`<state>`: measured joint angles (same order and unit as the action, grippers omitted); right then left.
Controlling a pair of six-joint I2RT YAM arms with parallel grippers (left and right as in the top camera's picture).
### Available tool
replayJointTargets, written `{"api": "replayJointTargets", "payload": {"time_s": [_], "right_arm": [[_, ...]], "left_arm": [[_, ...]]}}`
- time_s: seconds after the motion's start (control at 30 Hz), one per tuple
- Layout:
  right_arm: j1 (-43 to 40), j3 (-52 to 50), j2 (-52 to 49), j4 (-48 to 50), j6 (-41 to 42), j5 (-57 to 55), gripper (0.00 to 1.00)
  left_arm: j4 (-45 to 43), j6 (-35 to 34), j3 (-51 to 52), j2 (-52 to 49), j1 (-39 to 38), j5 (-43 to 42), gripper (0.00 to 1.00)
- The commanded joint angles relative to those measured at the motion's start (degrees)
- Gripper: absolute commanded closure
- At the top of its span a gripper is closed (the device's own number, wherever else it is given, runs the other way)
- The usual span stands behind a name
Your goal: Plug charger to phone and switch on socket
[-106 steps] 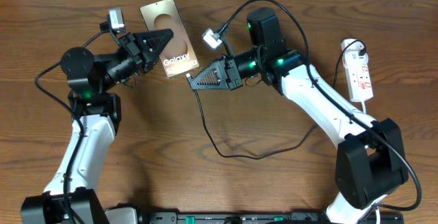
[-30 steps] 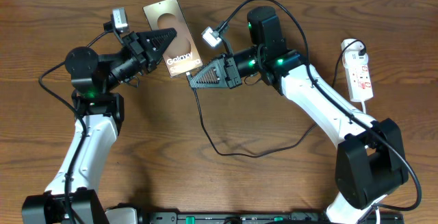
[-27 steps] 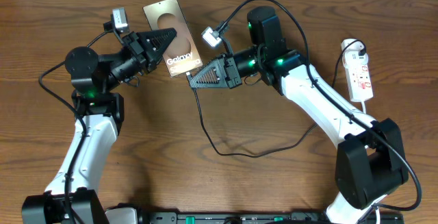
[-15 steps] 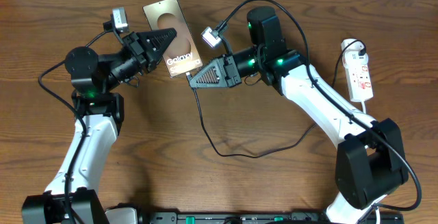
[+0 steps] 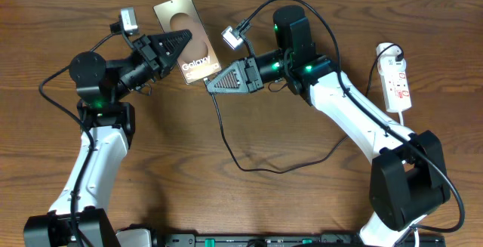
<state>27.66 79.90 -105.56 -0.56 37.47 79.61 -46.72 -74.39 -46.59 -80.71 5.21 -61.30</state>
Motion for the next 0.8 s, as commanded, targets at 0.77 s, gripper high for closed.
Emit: {"api": "replayJointTargets", "payload": {"time_s": [0.77], "right_arm": [[-0.2,0.4,-0.3,5.5,5.3,-10.1,0.96]], "left_arm": [[0.4,1.1,-0.5,0.6,-1.1,-9.7,0.93]]}}
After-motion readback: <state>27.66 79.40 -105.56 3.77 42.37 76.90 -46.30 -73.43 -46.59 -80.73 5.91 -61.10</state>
